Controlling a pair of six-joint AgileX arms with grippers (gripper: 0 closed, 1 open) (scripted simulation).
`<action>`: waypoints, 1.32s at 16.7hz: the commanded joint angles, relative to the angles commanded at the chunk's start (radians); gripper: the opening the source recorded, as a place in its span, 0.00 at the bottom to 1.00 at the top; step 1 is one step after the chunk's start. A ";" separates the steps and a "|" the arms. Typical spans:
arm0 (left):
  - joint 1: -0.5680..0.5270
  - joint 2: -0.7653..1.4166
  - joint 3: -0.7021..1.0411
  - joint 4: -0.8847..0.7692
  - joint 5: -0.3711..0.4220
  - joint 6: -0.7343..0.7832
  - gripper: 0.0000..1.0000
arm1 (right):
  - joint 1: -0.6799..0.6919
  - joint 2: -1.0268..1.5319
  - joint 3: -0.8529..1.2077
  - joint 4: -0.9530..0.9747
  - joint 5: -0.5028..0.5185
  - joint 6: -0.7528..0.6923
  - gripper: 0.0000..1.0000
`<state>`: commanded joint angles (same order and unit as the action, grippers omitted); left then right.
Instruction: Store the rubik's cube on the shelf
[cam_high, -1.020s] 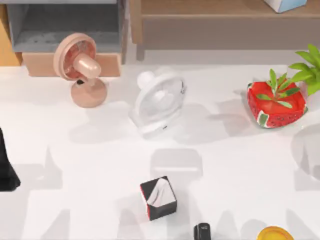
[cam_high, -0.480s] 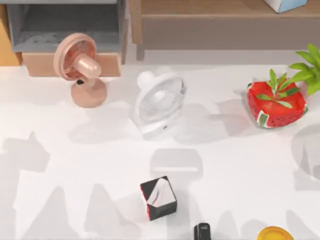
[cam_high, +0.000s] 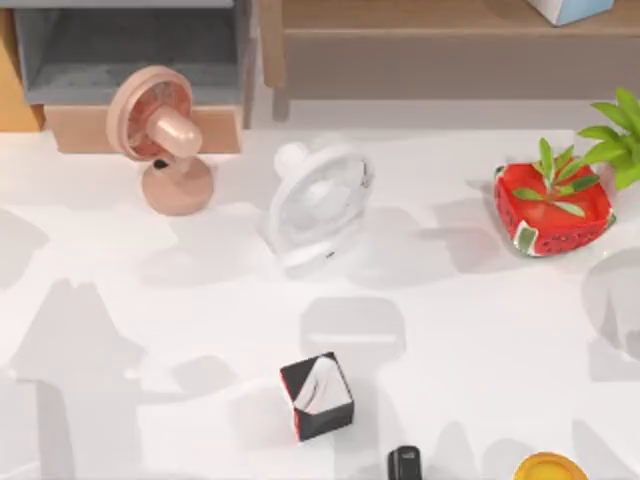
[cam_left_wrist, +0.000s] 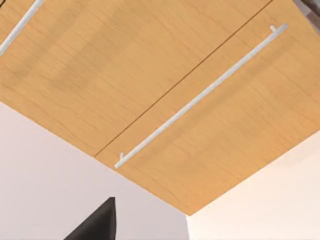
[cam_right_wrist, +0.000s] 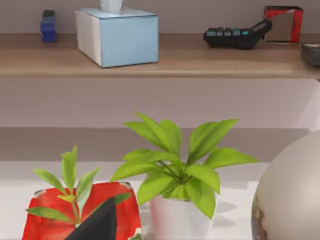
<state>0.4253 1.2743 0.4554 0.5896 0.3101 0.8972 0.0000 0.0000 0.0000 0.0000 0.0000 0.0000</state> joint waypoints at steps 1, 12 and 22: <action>0.017 0.088 0.035 0.039 0.015 0.058 1.00 | 0.000 0.000 0.000 0.000 0.000 0.000 1.00; 0.071 0.824 0.403 0.383 0.124 0.540 1.00 | 0.000 0.000 0.000 0.000 0.000 0.000 1.00; -0.006 1.006 0.643 0.584 0.155 0.687 1.00 | 0.000 0.000 0.000 0.000 0.000 0.000 1.00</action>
<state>0.4196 2.2799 1.0984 1.1735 0.4651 1.5838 0.0000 0.0000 0.0000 0.0000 0.0000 0.0000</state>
